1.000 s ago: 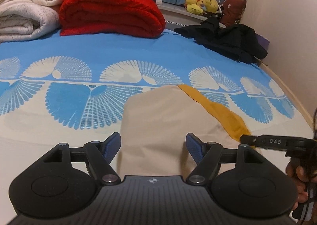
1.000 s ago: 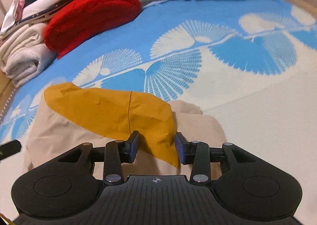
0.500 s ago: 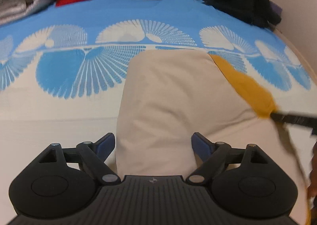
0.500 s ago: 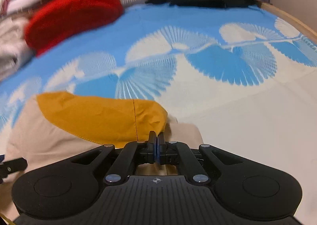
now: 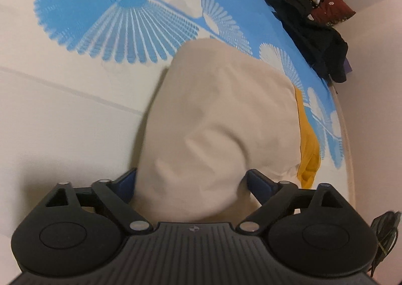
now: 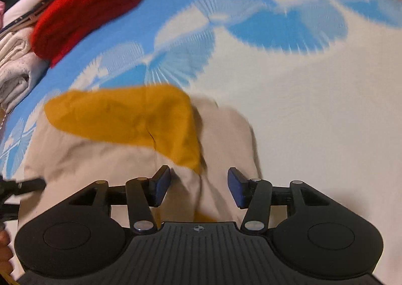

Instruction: Fold large clothes

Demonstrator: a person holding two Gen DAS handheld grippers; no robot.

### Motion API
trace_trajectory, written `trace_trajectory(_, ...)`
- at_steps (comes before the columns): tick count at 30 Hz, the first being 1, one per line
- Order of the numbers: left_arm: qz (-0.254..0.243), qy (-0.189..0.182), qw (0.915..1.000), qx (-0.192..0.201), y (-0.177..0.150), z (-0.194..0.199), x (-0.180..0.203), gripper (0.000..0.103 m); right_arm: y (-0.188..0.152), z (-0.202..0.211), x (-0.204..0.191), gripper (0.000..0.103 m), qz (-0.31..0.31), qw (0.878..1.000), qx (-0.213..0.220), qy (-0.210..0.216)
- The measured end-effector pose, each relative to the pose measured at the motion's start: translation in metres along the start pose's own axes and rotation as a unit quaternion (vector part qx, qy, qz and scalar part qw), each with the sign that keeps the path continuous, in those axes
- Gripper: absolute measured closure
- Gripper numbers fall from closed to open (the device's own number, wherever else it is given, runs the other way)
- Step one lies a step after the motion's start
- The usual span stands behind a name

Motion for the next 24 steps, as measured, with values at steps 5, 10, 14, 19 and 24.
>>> trace_trajectory(5,-0.01,-0.016,0.9998,0.006,0.002,-0.015,0.006,0.003,-0.016,-0.002,0.007,0.046,0.002,0.999,-0.041,0.029)
trace_trajectory(10,-0.045,-0.004,0.9985,0.029,0.009,-0.014,0.014,0.03,-0.018,-0.006,0.002,0.055,0.015,0.998,-0.045,0.036)
trace_trajectory(14,-0.113,0.007,0.9911,0.07,0.016,0.008,0.041,0.056,-0.016,-0.006,-0.01,0.072,0.032,0.998,-0.03,0.037)
trace_trajectory(19,-0.127,0.008,0.985,0.117,0.039,0.041,0.047,0.056,0.0,-0.003,-0.029,0.091,0.03,0.996,0.007,0.079)
trace_trajectory(24,-0.108,0.013,0.9817,0.157,0.074,0.079,0.025,0.056,0.026,0.013,-0.072,0.092,0.035,0.986,0.08,0.141)
Point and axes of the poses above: each gripper's, at about its wrist camera, not at the fingertips, and z roughly against the way its jaws point, x to its right, y to its top, the point moved 9 cm from there along -z, roughly the way its jaws point, and after that the axes turned 1 degree about -z, right-handed, at the moved point
